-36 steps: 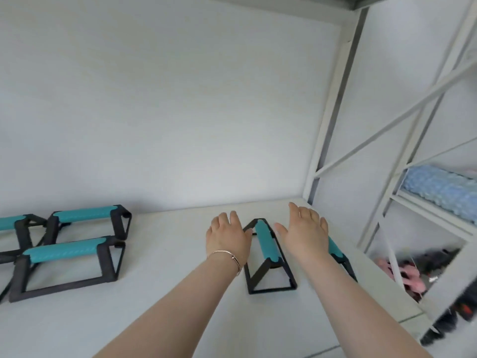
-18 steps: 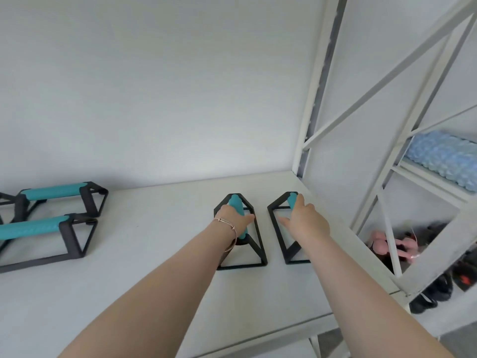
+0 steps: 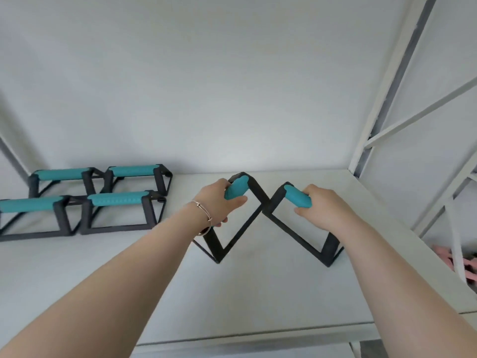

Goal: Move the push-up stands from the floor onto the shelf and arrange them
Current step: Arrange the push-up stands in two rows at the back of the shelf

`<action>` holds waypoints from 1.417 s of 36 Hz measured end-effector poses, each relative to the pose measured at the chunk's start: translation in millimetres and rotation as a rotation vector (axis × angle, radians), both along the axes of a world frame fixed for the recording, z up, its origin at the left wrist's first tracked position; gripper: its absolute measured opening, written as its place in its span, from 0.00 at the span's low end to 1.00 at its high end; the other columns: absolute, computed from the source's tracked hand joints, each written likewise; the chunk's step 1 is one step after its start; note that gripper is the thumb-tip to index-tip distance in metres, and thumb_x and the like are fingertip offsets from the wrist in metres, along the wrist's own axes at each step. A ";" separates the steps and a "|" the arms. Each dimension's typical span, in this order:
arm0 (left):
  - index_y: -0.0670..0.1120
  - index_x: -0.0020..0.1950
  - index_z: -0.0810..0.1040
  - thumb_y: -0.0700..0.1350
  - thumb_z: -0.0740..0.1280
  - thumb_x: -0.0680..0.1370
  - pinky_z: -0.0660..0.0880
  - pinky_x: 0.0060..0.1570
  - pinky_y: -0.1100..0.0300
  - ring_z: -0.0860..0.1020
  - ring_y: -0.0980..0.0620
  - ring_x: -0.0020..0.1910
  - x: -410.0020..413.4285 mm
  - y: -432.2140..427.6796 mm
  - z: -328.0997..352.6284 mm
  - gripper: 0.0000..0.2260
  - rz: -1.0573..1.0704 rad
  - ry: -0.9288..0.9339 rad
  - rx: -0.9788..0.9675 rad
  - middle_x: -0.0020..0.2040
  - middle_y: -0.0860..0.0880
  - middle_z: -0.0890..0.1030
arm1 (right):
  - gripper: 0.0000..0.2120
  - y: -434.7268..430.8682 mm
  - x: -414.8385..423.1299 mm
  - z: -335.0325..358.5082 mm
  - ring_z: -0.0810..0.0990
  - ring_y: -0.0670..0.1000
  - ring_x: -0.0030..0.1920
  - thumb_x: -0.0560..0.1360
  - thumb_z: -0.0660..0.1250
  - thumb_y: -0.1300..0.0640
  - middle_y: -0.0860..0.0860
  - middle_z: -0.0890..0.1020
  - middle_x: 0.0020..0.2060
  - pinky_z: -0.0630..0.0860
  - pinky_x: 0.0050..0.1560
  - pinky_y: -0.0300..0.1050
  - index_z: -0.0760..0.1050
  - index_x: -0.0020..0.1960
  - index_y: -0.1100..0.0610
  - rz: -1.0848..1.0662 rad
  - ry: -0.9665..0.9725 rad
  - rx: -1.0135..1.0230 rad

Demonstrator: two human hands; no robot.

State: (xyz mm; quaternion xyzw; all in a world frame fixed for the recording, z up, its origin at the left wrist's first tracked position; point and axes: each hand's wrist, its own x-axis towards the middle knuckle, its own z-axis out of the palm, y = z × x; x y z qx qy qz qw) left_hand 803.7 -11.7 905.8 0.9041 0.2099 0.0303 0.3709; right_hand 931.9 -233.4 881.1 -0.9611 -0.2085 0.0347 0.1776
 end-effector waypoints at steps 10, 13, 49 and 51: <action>0.56 0.60 0.68 0.62 0.65 0.76 0.81 0.33 0.57 0.78 0.53 0.28 -139.5 153.9 18.2 0.17 -0.107 0.176 0.252 0.39 0.49 0.81 | 0.14 123.4 -98.0 17.6 0.79 0.48 0.41 0.71 0.68 0.37 0.44 0.79 0.44 0.77 0.46 0.48 0.73 0.52 0.42 0.261 0.040 0.052; 0.56 0.59 0.71 0.61 0.65 0.76 0.79 0.35 0.59 0.80 0.57 0.32 -179.2 198.6 18.3 0.15 -0.127 0.176 0.295 0.41 0.54 0.80 | 0.13 168.7 -131.1 17.2 0.79 0.49 0.43 0.72 0.68 0.38 0.44 0.80 0.44 0.78 0.48 0.49 0.74 0.53 0.42 0.334 0.039 0.021; 0.63 0.68 0.66 0.60 0.58 0.80 0.66 0.60 0.52 0.72 0.53 0.58 -287.1 376.5 -59.1 0.17 -0.149 0.071 0.583 0.58 0.57 0.75 | 0.15 351.8 -255.6 -37.4 0.74 0.47 0.51 0.77 0.60 0.37 0.44 0.77 0.47 0.64 0.57 0.47 0.75 0.60 0.39 0.366 -0.107 0.020; 0.63 0.68 0.66 0.60 0.58 0.79 0.66 0.59 0.52 0.72 0.53 0.58 -286.9 377.4 -59.4 0.17 -0.153 0.067 0.587 0.58 0.57 0.75 | 0.15 352.9 -254.8 -37.3 0.73 0.47 0.51 0.77 0.59 0.37 0.44 0.77 0.46 0.65 0.57 0.48 0.75 0.60 0.39 0.373 -0.116 0.016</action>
